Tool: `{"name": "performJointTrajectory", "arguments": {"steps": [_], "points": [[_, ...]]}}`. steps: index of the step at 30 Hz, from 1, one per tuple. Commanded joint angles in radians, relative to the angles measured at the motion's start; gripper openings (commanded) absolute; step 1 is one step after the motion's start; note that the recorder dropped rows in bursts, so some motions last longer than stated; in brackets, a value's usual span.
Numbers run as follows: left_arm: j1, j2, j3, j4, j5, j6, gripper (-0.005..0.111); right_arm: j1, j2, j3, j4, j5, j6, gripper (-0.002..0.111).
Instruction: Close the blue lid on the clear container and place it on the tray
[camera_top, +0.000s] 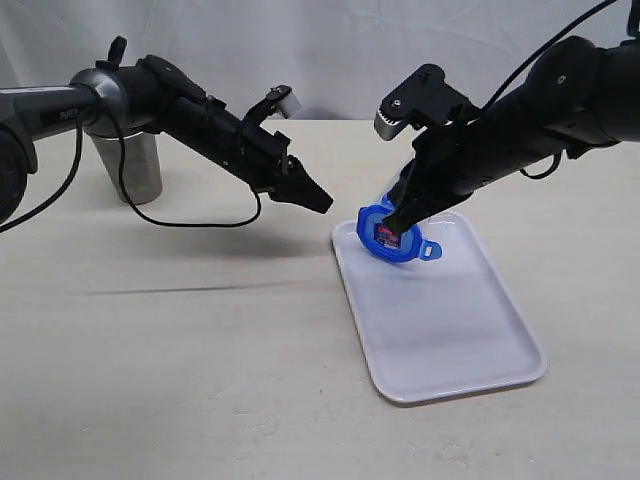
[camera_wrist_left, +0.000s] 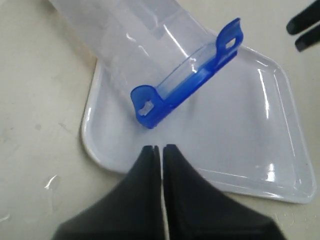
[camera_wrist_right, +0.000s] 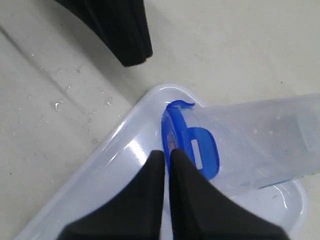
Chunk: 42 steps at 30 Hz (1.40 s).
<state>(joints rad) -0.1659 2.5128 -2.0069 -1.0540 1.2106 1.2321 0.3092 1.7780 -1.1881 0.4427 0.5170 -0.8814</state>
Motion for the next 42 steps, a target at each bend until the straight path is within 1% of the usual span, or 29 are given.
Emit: {"name": "performJointTrajectory", "arguments": {"steps": [1, 4, 9, 29, 38, 42], "points": [[-0.029, -0.01, -0.007, 0.001, 0.011, -0.004, 0.0, 0.008, 0.029, -0.004, -0.002, -0.052, 0.004, 0.004], [-0.032, -0.01, -0.007, 0.01, 0.011, -0.009, 0.0, 0.008, 0.062, -0.004, -0.01, -0.078, 0.007, 0.004], [-0.032, -0.01, -0.007, 0.021, 0.011, -0.009, 0.0, 0.008, 0.079, -0.004, -0.01, -0.177, 0.027, 0.004], [-0.032, -0.01, -0.007, 0.027, 0.011, -0.009, 0.0, 0.006, 0.062, -0.004, -0.018, -0.163, 0.023, 0.004], [-0.032, -0.01, -0.007, 0.03, 0.011, -0.009, 0.0, 0.006, 0.071, -0.004, -0.227, -0.181, 0.202, 0.004], [-0.032, -0.01, -0.007, 0.03, 0.011, -0.009, 0.0, 0.006, 0.089, -0.004, -0.232, -0.181, 0.21, 0.004]]}}
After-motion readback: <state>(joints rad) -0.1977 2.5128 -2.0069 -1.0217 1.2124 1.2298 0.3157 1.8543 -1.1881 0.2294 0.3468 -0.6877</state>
